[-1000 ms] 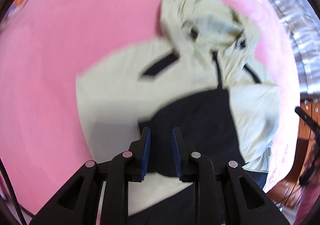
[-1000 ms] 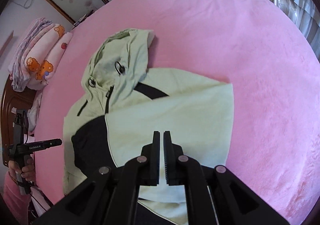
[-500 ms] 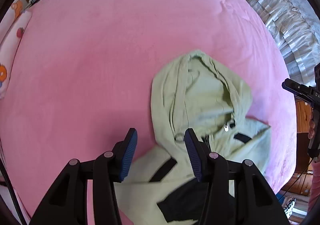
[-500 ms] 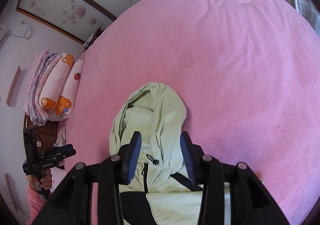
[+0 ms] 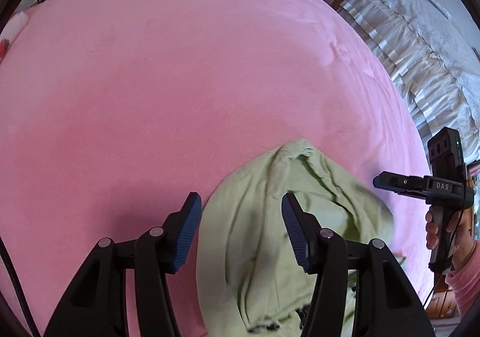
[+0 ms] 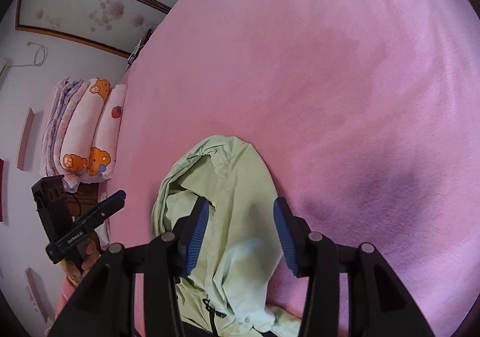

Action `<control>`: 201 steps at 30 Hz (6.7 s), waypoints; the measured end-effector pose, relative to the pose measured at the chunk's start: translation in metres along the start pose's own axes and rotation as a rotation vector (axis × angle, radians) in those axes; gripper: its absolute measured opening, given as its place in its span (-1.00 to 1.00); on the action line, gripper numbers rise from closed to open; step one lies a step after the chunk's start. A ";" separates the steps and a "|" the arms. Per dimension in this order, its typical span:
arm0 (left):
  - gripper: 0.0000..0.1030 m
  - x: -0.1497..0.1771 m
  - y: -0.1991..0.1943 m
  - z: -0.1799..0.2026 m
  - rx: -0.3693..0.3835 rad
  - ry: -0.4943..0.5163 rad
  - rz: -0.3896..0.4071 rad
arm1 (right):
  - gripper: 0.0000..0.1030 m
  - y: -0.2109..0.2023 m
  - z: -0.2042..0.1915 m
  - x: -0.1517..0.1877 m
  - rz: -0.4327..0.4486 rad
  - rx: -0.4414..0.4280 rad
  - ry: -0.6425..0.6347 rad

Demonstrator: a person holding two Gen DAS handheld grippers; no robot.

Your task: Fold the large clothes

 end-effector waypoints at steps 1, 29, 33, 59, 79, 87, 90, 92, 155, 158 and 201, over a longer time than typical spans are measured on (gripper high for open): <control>0.06 0.000 0.015 -0.004 0.010 -0.018 -0.019 | -0.13 0.007 0.002 -0.003 -0.006 -0.004 -0.007; -0.81 -0.010 0.052 0.028 0.473 -0.145 0.002 | -0.94 0.043 -0.019 -0.033 0.082 -0.178 -0.125; -0.81 0.001 0.003 0.047 0.464 -0.058 0.067 | -0.94 0.005 -0.046 -0.022 0.127 -0.179 -0.182; -0.80 0.244 -0.076 0.071 0.282 0.167 0.169 | -0.94 -0.035 -0.102 0.247 0.052 -0.073 -0.547; -0.59 0.357 -0.028 0.062 0.171 -0.053 -0.030 | -0.59 0.012 -0.026 0.332 -0.056 0.043 -0.202; 0.14 0.381 -0.046 0.069 0.219 -0.157 -0.056 | -0.29 -0.009 -0.018 0.350 -0.045 -0.038 -0.055; 0.15 0.401 -0.041 0.071 0.279 -0.232 -0.095 | 0.06 -0.017 -0.018 0.359 -0.038 -0.103 0.014; 0.17 0.411 -0.034 0.074 0.317 -0.279 -0.106 | 0.22 -0.021 -0.021 0.363 -0.020 -0.146 0.057; -0.82 0.372 0.025 0.148 0.114 -0.098 -0.056 | -0.97 0.044 -0.086 0.374 0.186 0.281 -0.365; -0.82 0.372 0.040 0.136 0.109 -0.127 -0.082 | -0.97 0.056 -0.070 0.361 0.161 0.340 -0.340; -0.85 0.217 0.058 0.088 -0.001 -0.092 0.105 | -1.00 0.035 -0.055 0.205 0.355 0.395 -0.398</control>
Point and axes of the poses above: each gripper's, at about its wrist camera, not at the fingertips, and y roughly the way its jaws point, z to its right, x to its underside, the point moved 10 cm from there along y, roughly the way its jaws point, and after that the axes turned 14 degrees about -z, right-handed, at the moved point
